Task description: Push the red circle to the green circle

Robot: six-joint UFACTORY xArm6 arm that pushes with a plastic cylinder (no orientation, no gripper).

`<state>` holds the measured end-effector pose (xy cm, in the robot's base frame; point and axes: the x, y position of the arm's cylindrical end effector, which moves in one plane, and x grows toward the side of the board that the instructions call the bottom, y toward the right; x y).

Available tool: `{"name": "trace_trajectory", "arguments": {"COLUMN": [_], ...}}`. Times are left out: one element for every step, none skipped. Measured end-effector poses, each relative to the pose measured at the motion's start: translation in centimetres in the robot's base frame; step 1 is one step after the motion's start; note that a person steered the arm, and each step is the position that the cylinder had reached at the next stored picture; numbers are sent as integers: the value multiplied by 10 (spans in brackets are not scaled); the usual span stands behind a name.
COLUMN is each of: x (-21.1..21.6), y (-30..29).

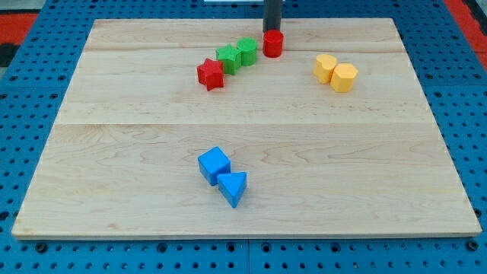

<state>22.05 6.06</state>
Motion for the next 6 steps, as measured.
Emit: {"name": "trace_trajectory", "arguments": {"x": [-3,0,7,23,34,51], "y": [56,61,42,15,3,-27]}}
